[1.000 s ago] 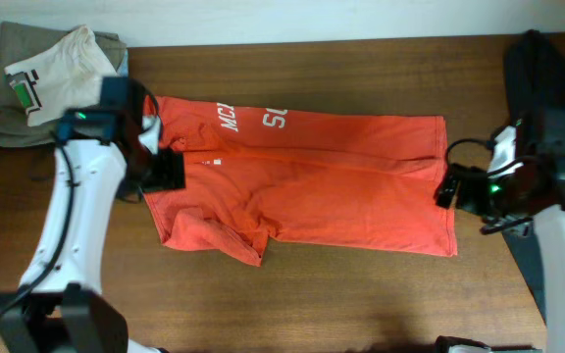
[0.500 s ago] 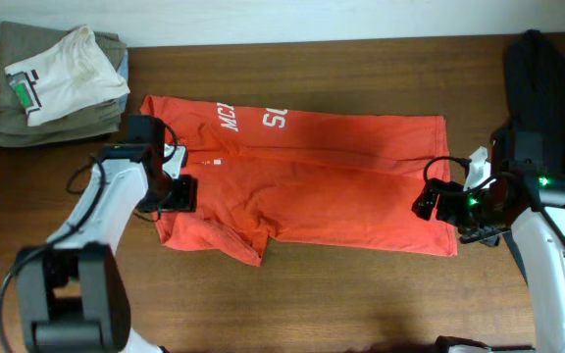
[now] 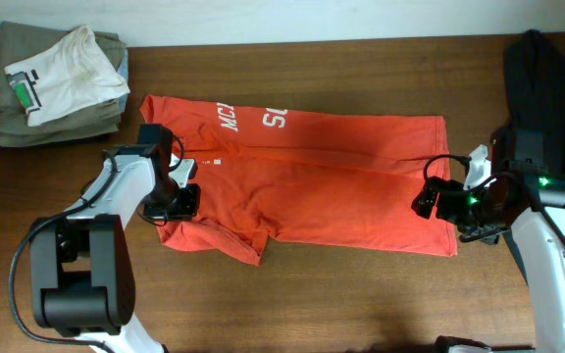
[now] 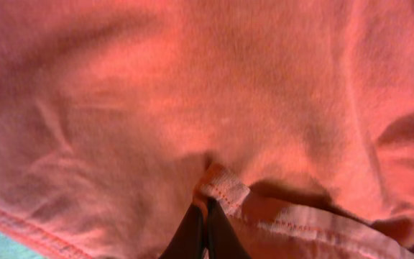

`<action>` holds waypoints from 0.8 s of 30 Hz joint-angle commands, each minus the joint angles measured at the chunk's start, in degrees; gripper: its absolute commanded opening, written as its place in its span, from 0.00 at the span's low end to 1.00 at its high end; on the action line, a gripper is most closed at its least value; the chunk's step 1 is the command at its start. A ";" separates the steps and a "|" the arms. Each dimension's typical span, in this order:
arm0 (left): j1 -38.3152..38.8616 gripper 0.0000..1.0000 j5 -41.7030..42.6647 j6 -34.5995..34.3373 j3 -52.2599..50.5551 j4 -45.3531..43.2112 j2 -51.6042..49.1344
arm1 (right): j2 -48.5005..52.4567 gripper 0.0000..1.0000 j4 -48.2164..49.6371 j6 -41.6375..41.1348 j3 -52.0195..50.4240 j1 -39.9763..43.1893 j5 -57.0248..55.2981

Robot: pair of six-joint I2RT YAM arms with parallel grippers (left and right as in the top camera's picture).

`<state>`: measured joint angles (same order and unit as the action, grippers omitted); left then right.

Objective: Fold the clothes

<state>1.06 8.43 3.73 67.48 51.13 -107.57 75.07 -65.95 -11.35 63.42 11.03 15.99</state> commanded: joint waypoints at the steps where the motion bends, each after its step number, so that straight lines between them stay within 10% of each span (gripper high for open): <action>1: -0.11 0.01 0.50 0.46 3.56 1.55 0.44 | -0.48 0.99 0.70 -0.33 -0.33 -0.24 -0.20; 24: -3.48 0.02 -4.09 -5.44 5.60 3.85 2.16 | 19.12 0.99 12.46 -16.13 -9.53 2.34 -13.75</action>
<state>-2.33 3.22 -1.15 71.92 54.85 -107.13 92.31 -54.96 -26.11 54.28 11.29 5.30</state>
